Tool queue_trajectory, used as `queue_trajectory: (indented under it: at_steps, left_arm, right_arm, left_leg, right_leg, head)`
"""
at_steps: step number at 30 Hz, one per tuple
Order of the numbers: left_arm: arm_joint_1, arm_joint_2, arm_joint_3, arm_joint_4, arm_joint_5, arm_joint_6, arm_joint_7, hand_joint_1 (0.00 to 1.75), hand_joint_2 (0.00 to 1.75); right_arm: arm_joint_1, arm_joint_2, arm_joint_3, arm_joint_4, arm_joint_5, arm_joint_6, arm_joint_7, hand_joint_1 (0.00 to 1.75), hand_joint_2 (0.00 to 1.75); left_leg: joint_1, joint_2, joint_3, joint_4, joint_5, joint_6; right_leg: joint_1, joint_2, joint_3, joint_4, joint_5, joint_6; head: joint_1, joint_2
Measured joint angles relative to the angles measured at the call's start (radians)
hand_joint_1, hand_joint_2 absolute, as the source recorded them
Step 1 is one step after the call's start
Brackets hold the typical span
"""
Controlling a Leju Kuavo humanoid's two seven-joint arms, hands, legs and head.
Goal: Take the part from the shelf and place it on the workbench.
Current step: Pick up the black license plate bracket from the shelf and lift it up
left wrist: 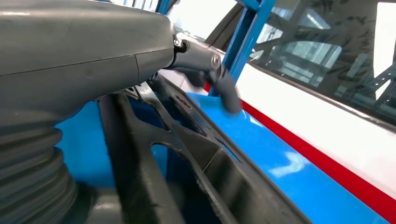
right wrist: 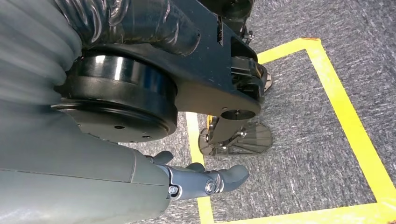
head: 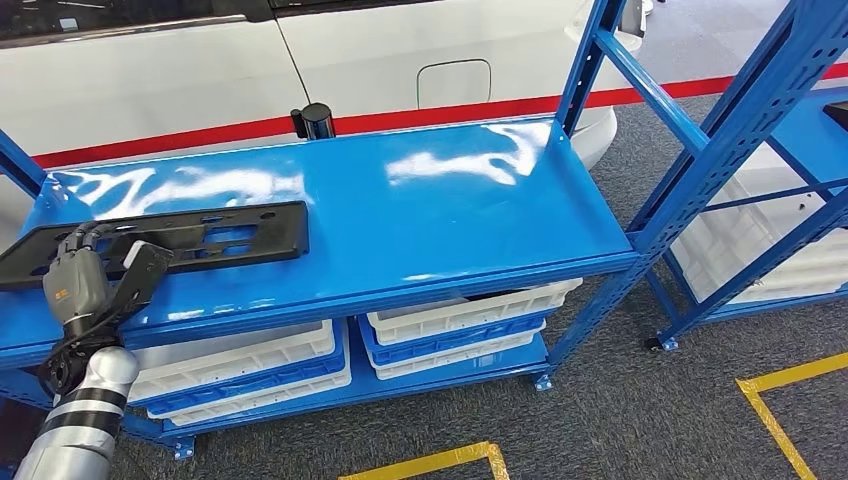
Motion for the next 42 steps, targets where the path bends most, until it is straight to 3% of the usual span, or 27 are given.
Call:
queue_trajectory:
  at_steps: [11,20,34,42]
  left_arm:
    - [0.003,0.002,-0.005,0.013,-0.063,0.043,-0.006,1.75,1.75]
    - [0.058,-0.003,-0.026,-0.036,-0.123,0.117,-0.059,1.75,1.75]
    - [0.113,-0.033,-0.086,-0.240,-0.173,0.141,-0.178,1.75,1.75]
    - [0.106,-0.053,-0.138,-0.382,-0.210,0.141,-0.179,1.75,1.75]
  right_arm:
    - [-0.001,0.000,0.000,0.000,0.000,0.000,-0.003,0.00,1.75]
    - [-0.001,0.000,-0.003,0.000,0.008,0.000,-0.015,0.00,1.75]
    - [-0.003,-0.001,-0.008,0.000,0.028,0.000,-0.017,0.00,1.75]
    - [-0.005,-0.001,-0.022,0.000,0.037,0.000,-0.017,0.00,1.75]
  left_leg:
    - [0.000,0.000,0.000,0.000,0.000,0.000]
    - [0.000,0.000,-0.001,0.000,0.000,0.000]
    - [0.000,0.000,-0.002,0.000,0.000,0.000]
    - [0.000,0.000,-0.002,0.000,0.000,0.000]
  right_leg:
    - [0.000,0.000,0.000,0.000,0.000,0.000]
    - [0.000,0.000,-0.001,0.000,0.000,0.000]
    - [0.000,0.000,-0.003,0.000,0.000,0.000]
    - [0.000,0.000,-0.003,0.000,0.000,0.000]
  head:
    - [0.000,0.000]
    - [0.000,0.000]
    - [0.000,0.000]
    - [0.000,0.000]
